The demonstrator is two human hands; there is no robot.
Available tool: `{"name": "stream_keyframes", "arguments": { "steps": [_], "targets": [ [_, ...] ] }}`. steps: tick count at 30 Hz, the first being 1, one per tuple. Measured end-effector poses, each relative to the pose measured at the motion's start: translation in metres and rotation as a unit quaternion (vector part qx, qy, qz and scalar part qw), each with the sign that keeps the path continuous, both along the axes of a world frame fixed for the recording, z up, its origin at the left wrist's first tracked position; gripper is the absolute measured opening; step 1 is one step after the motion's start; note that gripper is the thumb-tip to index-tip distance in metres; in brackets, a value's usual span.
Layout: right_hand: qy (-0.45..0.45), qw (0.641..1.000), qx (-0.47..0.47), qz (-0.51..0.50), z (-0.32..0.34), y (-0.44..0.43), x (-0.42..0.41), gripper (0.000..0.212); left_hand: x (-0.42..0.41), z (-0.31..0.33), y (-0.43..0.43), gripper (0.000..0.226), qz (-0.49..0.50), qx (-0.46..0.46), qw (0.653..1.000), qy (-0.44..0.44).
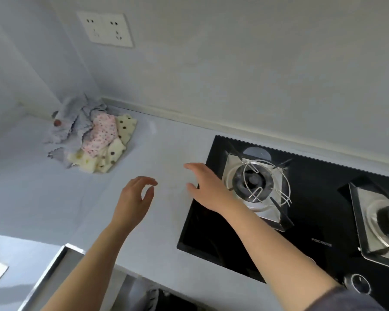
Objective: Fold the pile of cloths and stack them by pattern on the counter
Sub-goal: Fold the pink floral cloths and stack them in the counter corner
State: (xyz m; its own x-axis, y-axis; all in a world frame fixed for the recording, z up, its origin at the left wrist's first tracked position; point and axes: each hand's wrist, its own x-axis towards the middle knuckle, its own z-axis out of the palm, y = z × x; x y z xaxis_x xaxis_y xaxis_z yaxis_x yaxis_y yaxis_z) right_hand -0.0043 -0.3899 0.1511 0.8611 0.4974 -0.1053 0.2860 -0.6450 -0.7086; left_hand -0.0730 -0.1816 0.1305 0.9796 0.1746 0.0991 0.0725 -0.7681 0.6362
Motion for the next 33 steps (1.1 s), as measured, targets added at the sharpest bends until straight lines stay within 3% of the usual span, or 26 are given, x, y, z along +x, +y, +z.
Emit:
{"name": "stream_keyframes", "arguments": {
  "steps": [5,13,19,22,24,27,29,33],
  "targets": [
    [0.01,0.999,-0.022,0.049,-0.003,0.079,0.019,0.051,0.02,0.001,0.073,0.016,0.06,0.021,0.998,-0.01],
    [0.034,0.999,-0.028,0.012,-0.009,0.237,0.091,0.045,0.117,-0.007,0.206,0.019,0.145,0.049,0.988,0.03],
    [0.097,0.994,-0.051,-0.018,-0.023,0.319,0.124,0.046,0.174,-0.033,0.26,0.04,0.112,0.085,0.971,0.195],
    [0.102,0.992,-0.057,-0.041,-0.03,0.328,0.131,0.05,0.179,-0.042,0.263,0.019,0.081,0.104,0.979,0.158],
    [0.099,0.992,-0.066,-0.05,-0.036,0.331,0.136,0.054,0.179,-0.045,0.266,0.021,0.077,0.11,0.985,0.108],
    [0.099,0.99,-0.087,-0.054,-0.039,0.335,0.139,0.057,0.177,-0.049,0.273,0.034,0.074,0.126,0.977,0.154],
    [0.1,0.989,-0.092,-0.053,-0.039,0.339,0.139,0.057,0.177,-0.05,0.277,0.018,0.062,0.118,0.977,0.165],
    [0.079,0.993,-0.061,-0.069,-0.037,0.34,0.136,0.061,0.172,-0.034,0.276,0.005,0.004,-0.005,1.0,-0.007]
  ]
}}
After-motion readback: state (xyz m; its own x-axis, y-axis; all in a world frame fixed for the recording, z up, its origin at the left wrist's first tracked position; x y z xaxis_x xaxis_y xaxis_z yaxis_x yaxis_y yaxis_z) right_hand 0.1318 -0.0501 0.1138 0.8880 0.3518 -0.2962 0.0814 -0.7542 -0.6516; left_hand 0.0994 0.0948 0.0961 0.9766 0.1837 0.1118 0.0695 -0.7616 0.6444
